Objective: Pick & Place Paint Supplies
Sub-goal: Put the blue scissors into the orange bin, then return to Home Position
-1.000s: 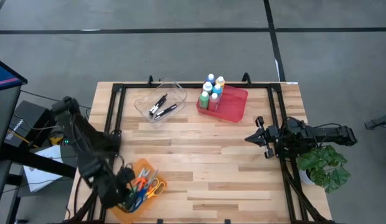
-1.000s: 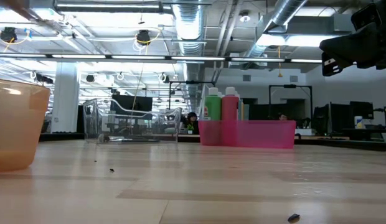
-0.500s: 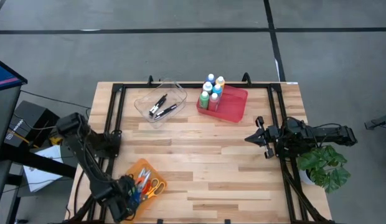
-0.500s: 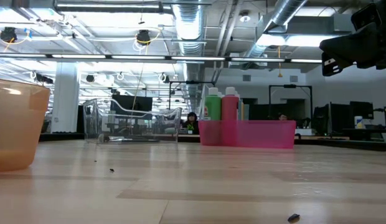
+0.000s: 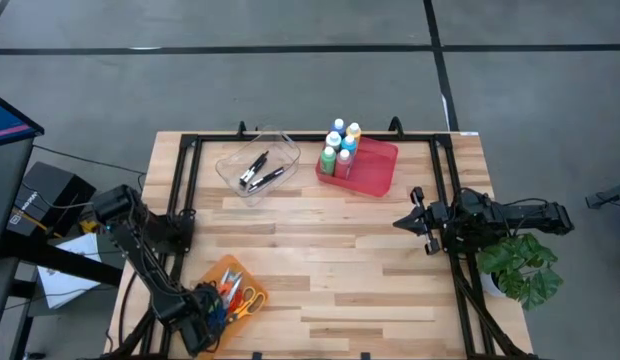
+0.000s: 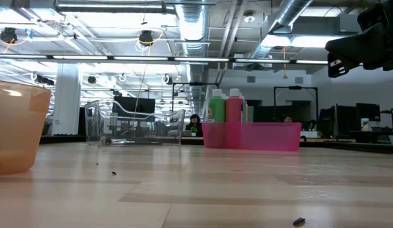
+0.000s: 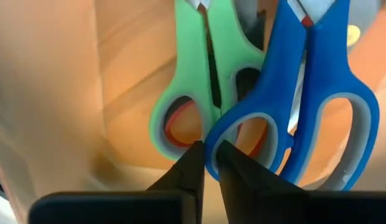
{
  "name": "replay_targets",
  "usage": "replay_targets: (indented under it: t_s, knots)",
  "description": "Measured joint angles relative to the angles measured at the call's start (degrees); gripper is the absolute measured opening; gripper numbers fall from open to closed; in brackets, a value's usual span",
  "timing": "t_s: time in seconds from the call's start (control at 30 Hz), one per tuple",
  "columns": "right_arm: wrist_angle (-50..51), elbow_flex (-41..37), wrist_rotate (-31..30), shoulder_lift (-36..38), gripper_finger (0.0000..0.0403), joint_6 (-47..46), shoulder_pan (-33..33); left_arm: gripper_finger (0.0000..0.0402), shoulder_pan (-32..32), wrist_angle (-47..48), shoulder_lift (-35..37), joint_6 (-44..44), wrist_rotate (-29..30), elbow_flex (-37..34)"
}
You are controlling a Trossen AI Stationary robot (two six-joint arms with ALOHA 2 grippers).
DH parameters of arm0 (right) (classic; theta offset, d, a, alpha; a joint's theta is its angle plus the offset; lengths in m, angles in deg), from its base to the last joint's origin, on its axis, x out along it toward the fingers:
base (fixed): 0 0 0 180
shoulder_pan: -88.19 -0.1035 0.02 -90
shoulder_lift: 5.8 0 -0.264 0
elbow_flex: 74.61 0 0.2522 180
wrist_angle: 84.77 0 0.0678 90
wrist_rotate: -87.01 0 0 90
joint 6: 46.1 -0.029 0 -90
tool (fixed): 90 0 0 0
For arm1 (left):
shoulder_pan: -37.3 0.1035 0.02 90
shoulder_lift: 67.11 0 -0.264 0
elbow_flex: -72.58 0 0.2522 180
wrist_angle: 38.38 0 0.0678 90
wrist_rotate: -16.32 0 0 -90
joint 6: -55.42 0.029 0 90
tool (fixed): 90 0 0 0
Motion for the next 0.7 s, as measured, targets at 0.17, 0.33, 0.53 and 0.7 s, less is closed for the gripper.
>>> replay_targets:
  t_s: [0.17, 0.33, 0.53, 0.7]
  knots:
    - [0.01, 0.00, 0.00, -0.01, 0.0000, 0.00, -0.01, 0.0068, 1.10, 0.64, 0.00, 0.00, -0.20, -0.39]
    - [-0.01, 0.00, 0.00, -0.01, 0.0000, 0.00, -0.02, 0.0102, 1.50, -0.57, 0.06, 0.02, -0.20, -0.39]
    - [0.01, 0.00, 0.00, -0.01, 0.0000, 0.00, 0.00, 0.0131, 2.71, -1.87, 6.55, 0.00, 0.61, -0.39]
    - [0.00, 0.00, 0.01, 0.00, 0.0000, 0.00, -0.01, 0.0120, 4.14, -1.21, 20.54, 4.18, 9.54, -0.39]
